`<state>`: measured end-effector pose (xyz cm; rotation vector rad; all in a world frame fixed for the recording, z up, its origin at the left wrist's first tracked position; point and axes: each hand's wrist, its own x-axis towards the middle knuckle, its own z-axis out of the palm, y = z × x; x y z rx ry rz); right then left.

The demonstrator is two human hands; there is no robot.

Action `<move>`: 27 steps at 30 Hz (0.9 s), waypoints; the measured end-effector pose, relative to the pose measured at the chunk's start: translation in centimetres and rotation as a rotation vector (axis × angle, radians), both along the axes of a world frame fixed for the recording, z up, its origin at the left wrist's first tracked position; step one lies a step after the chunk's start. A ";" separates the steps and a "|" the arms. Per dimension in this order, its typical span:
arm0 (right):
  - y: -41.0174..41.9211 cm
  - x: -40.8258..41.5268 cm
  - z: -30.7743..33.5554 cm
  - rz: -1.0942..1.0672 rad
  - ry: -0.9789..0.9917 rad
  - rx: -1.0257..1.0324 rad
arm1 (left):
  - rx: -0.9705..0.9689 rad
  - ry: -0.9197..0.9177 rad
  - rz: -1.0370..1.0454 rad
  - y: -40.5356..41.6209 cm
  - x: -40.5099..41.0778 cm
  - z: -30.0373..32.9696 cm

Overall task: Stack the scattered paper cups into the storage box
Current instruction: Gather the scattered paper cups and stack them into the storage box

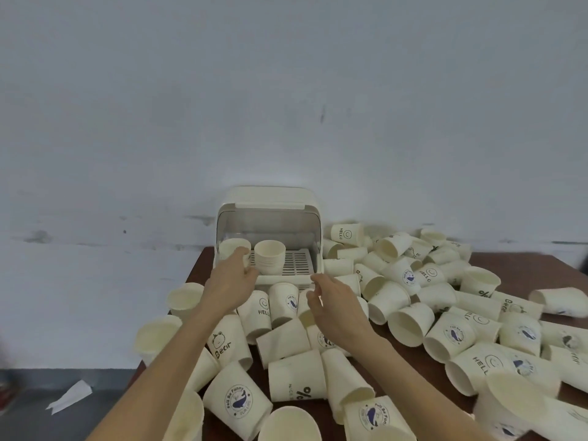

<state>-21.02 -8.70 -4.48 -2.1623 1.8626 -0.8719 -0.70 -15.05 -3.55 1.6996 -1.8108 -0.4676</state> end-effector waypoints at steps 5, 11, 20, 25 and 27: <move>2.5 -0.9 0.1 0.014 -0.020 -0.012 | -0.011 0.092 -0.155 5.9 -2.0 0.4; 6.1 -2.9 0.6 0.007 -0.112 -0.067 | 0.015 0.112 -0.288 10.3 -3.1 -1.0; 8.1 -5.9 -1.3 -0.085 -0.168 -0.018 | 0.033 0.089 -0.368 11.1 -4.8 -2.5; 8.4 -6.8 -2.1 -0.107 -0.187 0.010 | 0.016 -0.064 -0.366 9.2 -5.8 -2.8; 8.4 -7.1 -2.4 -0.120 -0.202 0.014 | 0.030 -0.244 -0.375 7.9 -6.2 -2.7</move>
